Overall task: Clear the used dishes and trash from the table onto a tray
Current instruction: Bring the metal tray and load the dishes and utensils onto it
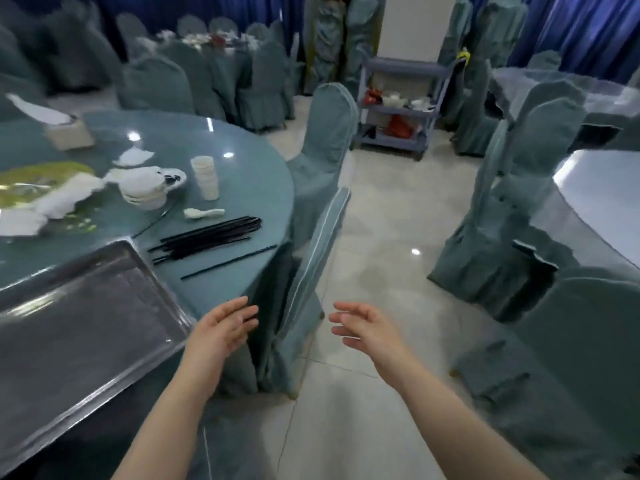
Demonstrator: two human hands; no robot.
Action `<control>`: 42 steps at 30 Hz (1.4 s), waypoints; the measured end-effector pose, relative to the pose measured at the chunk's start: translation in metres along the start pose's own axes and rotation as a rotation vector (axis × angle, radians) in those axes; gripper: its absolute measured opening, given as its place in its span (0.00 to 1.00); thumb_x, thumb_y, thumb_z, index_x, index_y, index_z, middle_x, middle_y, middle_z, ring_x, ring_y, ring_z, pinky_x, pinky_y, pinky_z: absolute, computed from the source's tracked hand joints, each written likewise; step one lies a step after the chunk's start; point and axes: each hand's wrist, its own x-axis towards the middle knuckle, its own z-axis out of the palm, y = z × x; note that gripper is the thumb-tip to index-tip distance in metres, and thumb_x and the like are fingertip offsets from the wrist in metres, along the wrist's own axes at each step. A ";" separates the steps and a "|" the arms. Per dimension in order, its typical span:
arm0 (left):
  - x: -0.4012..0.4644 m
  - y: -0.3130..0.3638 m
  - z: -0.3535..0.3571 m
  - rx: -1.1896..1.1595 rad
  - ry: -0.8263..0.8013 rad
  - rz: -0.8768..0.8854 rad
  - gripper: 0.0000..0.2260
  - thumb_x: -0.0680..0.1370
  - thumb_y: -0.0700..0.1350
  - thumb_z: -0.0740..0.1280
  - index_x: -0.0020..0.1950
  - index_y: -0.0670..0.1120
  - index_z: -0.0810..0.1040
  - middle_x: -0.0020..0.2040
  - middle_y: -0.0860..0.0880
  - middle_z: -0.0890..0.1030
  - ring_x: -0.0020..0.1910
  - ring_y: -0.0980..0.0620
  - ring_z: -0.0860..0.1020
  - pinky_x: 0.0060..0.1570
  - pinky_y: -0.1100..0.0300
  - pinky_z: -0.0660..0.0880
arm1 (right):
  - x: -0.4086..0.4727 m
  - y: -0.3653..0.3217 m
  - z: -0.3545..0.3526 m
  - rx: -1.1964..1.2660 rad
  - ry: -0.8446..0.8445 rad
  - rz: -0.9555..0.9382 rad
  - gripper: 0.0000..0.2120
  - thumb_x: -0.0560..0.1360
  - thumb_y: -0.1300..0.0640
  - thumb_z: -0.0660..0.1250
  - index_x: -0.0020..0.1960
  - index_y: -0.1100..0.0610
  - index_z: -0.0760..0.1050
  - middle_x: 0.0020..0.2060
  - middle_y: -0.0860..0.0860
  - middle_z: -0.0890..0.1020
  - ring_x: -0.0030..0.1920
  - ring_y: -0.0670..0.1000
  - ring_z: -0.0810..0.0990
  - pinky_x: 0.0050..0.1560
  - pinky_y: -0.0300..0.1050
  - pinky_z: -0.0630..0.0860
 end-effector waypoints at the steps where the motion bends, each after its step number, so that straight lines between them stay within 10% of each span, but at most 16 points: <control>1: 0.004 0.001 -0.002 -0.022 0.061 0.011 0.12 0.79 0.34 0.59 0.55 0.46 0.78 0.48 0.49 0.85 0.45 0.51 0.83 0.49 0.57 0.77 | 0.020 -0.006 0.006 -0.017 -0.058 -0.008 0.09 0.77 0.62 0.64 0.52 0.51 0.79 0.44 0.48 0.85 0.43 0.47 0.83 0.50 0.45 0.76; 12: 0.064 0.007 -0.095 -0.105 0.567 0.049 0.12 0.78 0.36 0.64 0.60 0.44 0.77 0.50 0.47 0.85 0.50 0.46 0.82 0.47 0.55 0.77 | 0.190 -0.041 0.119 -0.412 -0.481 -0.169 0.11 0.74 0.62 0.69 0.56 0.53 0.78 0.49 0.48 0.83 0.49 0.42 0.81 0.53 0.34 0.76; 25: 0.129 -0.017 -0.120 0.051 0.756 -0.078 0.12 0.78 0.36 0.64 0.56 0.49 0.78 0.51 0.50 0.83 0.51 0.50 0.80 0.43 0.60 0.73 | 0.329 -0.034 0.183 -1.168 -0.604 -0.377 0.34 0.72 0.54 0.70 0.74 0.54 0.59 0.72 0.52 0.64 0.70 0.53 0.64 0.69 0.46 0.65; 34: 0.161 -0.034 -0.099 0.478 0.697 -0.339 0.32 0.77 0.49 0.68 0.77 0.44 0.58 0.73 0.45 0.65 0.70 0.47 0.66 0.68 0.55 0.62 | 0.427 -0.037 0.216 -1.564 -0.817 -0.577 0.50 0.71 0.52 0.70 0.78 0.52 0.37 0.77 0.54 0.36 0.76 0.57 0.35 0.75 0.55 0.46; 42: 0.188 -0.048 -0.078 0.668 0.728 -0.590 0.37 0.76 0.63 0.61 0.78 0.52 0.50 0.78 0.43 0.46 0.77 0.43 0.47 0.73 0.45 0.53 | 0.476 -0.030 0.241 -1.617 -1.016 -0.640 0.62 0.64 0.29 0.67 0.74 0.54 0.26 0.73 0.55 0.27 0.72 0.56 0.26 0.70 0.62 0.32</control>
